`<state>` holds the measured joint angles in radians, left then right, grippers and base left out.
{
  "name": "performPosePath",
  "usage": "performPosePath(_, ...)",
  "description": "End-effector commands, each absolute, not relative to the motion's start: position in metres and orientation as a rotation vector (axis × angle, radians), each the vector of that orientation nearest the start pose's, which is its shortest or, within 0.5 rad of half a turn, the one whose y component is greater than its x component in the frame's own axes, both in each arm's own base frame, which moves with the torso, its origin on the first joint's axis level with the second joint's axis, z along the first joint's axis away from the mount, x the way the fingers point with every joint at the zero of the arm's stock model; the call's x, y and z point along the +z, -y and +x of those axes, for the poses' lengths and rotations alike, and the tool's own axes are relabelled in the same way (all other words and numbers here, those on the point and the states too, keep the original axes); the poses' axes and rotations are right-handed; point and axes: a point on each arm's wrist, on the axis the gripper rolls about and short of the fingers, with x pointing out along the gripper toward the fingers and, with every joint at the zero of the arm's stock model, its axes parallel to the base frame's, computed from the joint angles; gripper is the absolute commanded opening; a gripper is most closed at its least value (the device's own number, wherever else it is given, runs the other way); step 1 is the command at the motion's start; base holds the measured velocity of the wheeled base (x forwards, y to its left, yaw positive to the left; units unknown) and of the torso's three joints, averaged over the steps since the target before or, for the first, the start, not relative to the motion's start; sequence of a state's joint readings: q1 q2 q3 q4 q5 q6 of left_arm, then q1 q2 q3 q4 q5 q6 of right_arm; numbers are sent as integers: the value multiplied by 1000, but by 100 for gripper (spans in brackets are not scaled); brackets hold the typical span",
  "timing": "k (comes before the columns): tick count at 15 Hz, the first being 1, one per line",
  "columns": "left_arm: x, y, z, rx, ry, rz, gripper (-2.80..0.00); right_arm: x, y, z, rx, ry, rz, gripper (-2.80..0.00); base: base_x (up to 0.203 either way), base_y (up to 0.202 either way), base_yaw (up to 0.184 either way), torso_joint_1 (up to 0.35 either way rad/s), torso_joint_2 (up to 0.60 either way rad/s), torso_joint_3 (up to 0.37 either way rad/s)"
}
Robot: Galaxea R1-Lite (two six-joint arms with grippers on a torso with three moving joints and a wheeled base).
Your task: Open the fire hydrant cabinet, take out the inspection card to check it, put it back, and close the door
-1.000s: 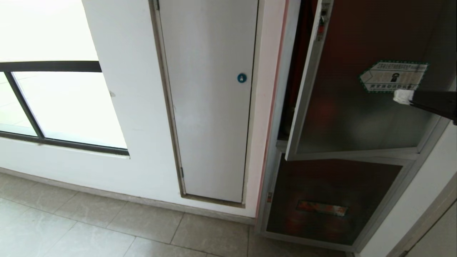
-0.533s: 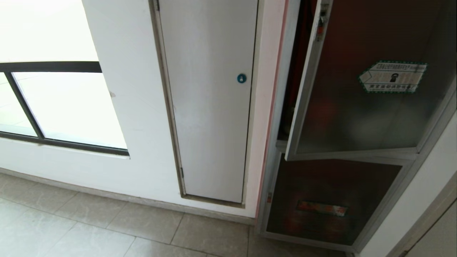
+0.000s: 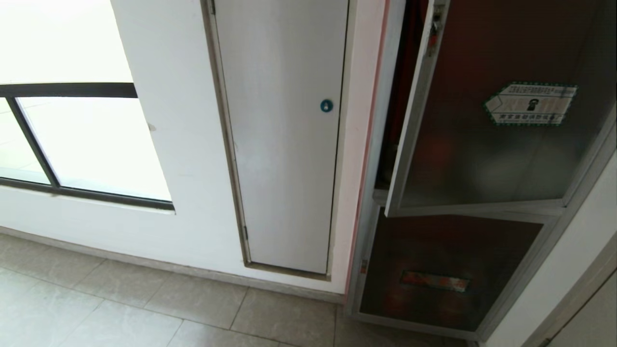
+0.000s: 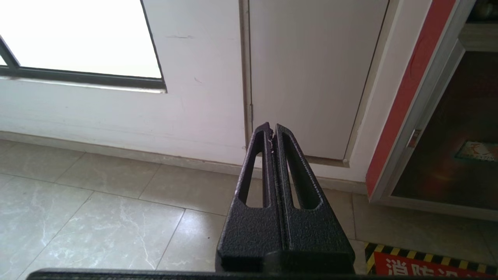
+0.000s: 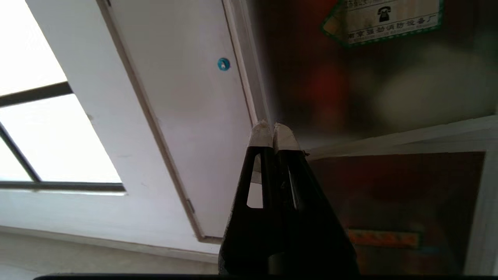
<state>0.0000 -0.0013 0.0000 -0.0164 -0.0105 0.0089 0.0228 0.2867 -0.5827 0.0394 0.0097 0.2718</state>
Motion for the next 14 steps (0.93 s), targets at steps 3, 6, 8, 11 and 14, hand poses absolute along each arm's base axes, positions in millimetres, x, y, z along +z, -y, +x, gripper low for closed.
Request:
performPosePath(3,76,0,-22,-11,11,9,-280,185,0,-54,52,258,158,-280,0,0,0,0,0,0)
performPosePath(6,76,0,-22,-11,11,9,-280,148,0,-52,40,233,66,-280,0,0,0,0,-1,10)
performPosePath(8,76,0,-22,-11,11,9,-280,129,0,-44,31,183,14,-280,0,0,0,0,0,0)
performPosePath(11,76,0,-22,-11,11,9,-280,103,0,-32,30,104,6,-280,0,0,0,0,0,0)
performPosePath(14,76,0,-22,-11,11,9,-280,85,0,-24,28,77,5,-280,0,0,0,0,0,0)
